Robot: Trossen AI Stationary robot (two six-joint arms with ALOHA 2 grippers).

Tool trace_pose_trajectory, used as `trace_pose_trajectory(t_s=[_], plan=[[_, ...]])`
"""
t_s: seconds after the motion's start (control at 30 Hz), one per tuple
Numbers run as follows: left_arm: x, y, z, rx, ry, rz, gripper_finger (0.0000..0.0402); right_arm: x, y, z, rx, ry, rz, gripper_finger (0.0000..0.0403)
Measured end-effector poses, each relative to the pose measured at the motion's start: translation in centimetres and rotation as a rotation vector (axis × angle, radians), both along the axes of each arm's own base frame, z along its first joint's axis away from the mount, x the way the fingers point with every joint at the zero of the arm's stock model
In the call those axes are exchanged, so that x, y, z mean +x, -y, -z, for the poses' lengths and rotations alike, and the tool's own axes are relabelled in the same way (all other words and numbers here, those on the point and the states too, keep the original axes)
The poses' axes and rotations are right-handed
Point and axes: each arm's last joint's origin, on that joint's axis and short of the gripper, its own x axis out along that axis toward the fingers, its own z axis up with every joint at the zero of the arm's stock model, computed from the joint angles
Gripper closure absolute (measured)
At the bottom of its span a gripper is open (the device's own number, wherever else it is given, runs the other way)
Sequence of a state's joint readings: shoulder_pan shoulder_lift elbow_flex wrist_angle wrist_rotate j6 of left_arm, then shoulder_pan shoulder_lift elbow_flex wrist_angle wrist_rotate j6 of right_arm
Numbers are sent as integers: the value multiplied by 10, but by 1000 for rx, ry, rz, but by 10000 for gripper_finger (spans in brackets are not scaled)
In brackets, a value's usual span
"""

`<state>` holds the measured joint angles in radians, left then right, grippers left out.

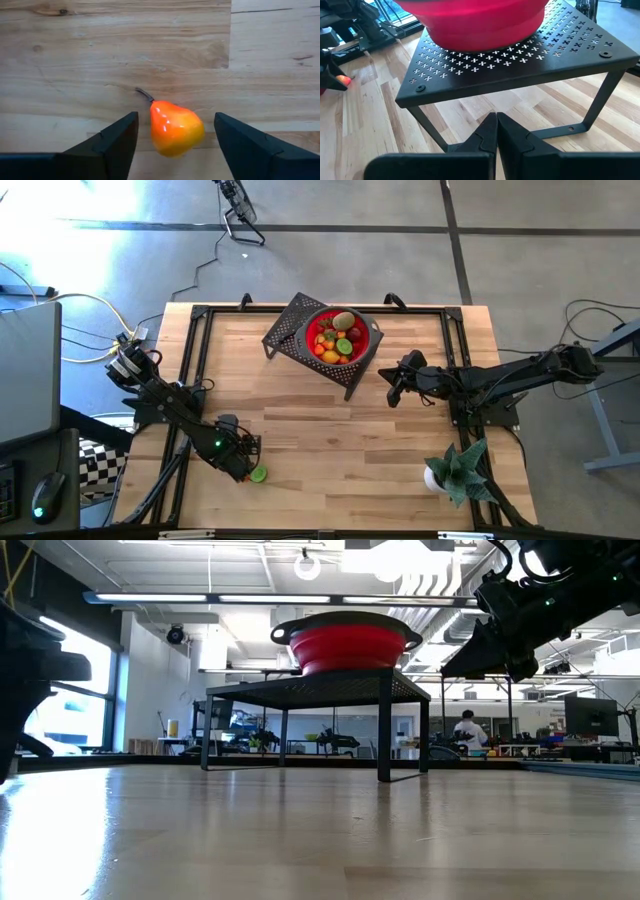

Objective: Pick & Place Fruit
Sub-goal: Put the pear into the strainer bowl on the shelf

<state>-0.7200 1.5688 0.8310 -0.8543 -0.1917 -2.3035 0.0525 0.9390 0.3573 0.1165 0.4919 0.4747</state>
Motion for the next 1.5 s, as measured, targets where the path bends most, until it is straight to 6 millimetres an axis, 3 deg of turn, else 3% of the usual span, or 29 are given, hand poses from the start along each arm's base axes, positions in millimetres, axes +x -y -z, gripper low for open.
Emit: trace_pose_trajectory(t_s=[0.7, 1.3, 1.5], plan=[[1, 1, 0, -14, 15, -6, 249, 0, 0, 0, 0, 0, 0, 400], [2, 2, 0, -15, 16, 14, 254, 0, 0, 0, 0, 0, 0, 400], [1, 1, -11, -35, 42, 57, 254, 0, 0, 0, 0, -1, 0, 400]])
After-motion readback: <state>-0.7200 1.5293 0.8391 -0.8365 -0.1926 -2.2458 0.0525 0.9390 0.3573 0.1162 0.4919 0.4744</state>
